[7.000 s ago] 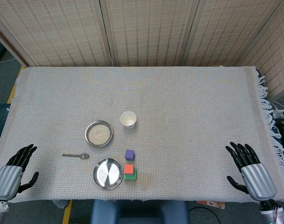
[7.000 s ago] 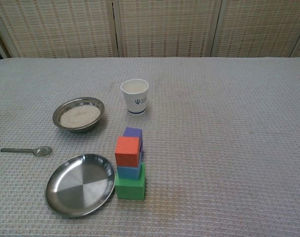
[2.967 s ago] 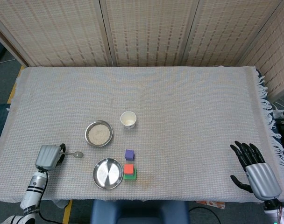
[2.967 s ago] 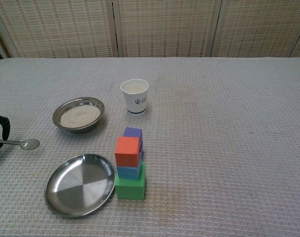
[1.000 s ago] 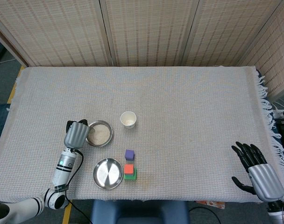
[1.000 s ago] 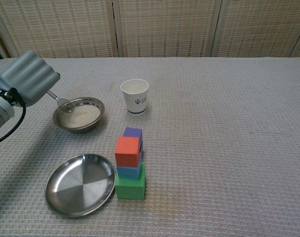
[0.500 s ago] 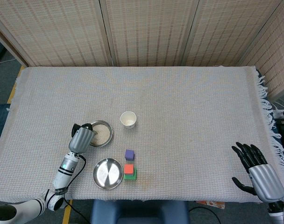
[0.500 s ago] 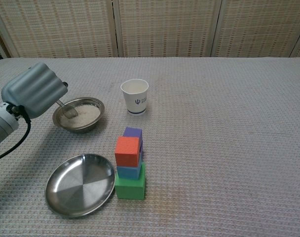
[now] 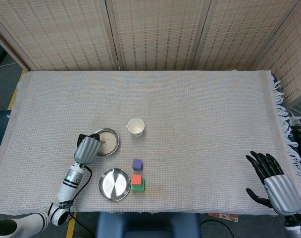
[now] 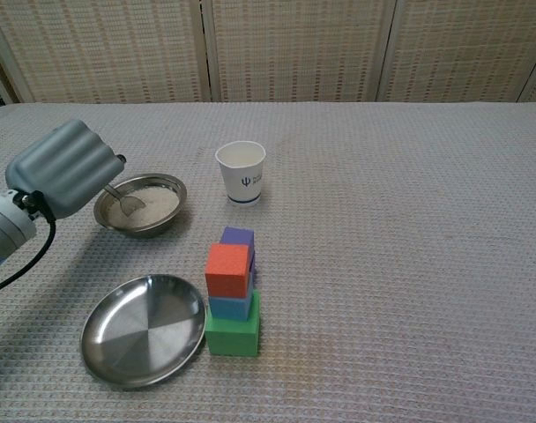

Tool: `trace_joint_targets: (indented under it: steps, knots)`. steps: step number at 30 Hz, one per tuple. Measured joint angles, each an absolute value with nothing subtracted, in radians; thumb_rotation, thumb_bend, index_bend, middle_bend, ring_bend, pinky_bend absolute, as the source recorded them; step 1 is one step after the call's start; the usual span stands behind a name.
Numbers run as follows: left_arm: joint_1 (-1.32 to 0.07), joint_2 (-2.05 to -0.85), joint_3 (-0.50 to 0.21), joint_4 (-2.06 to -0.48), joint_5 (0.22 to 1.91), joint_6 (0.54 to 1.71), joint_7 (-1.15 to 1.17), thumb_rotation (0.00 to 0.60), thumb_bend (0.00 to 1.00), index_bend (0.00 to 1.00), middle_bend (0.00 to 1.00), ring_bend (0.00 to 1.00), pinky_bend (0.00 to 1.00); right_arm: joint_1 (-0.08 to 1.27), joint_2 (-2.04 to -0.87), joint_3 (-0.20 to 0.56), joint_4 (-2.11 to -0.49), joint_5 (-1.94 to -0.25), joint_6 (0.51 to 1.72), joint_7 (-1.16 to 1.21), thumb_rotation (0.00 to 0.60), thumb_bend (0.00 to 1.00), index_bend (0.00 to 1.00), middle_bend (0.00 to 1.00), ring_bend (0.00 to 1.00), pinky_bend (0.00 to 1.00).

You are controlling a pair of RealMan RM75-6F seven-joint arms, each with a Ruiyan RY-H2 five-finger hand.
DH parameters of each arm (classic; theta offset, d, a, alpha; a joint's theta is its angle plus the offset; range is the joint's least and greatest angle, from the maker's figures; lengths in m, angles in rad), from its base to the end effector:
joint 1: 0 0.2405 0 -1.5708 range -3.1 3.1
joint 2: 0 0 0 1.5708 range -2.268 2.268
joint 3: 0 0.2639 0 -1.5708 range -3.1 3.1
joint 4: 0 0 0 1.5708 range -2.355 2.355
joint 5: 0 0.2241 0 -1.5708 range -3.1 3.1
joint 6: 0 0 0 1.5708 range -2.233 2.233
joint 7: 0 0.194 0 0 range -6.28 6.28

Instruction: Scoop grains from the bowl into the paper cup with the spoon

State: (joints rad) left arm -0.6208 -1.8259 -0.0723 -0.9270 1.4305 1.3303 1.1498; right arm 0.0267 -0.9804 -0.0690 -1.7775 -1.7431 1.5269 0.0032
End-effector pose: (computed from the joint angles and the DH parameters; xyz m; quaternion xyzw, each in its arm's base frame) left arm -0.1971 0.3875 -0.0527 -0.7316 0.1246 -0.1431 0.6548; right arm -0.2777 -0.1827 0.1488 0.6558 -0.3879 0.4007 0.5088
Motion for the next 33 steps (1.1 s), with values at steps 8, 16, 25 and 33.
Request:
trace_joint_targets:
  steps: [8, 16, 25, 33]
  knots:
    - [-0.616, -1.771, -0.13, -1.047, 1.346, 1.264, 1.053, 0.6, 0.42, 0.78, 1.0, 1.0, 1.0, 0.026, -0.986, -0.06, -1.775, -1.724, 1.526, -0.016, 0.6, 0.15, 0.0, 0.0, 0.0, 0.0]
    - [-0.607, -1.691, -0.195, -1.205, 1.21, 1.172, 0.967, 0.6, 0.42, 0.78, 1.0, 1.0, 1.0, 0.024, -0.994, -0.056, -1.779, -1.715, 1.522, -0.036, 0.6, 0.15, 0.0, 0.0, 0.0, 0.0]
    - [-0.608, -1.59, -0.26, -1.355, 1.068, 1.1, 0.857, 0.6, 0.41, 0.79, 1.0, 1.0, 1.0, 0.027, -0.993, -0.058, -1.781, -1.713, 1.511, -0.036, 0.6, 0.15, 0.0, 0.0, 0.0, 0.0]
    - [-0.613, -1.538, -0.295, -1.441, 0.952, 1.048, 0.76, 0.6, 0.41, 0.79, 1.0, 1.0, 1.0, 0.029, -0.991, -0.058, -1.782, -1.712, 1.508, -0.03, 0.6, 0.15, 0.0, 0.0, 0.0, 0.0]
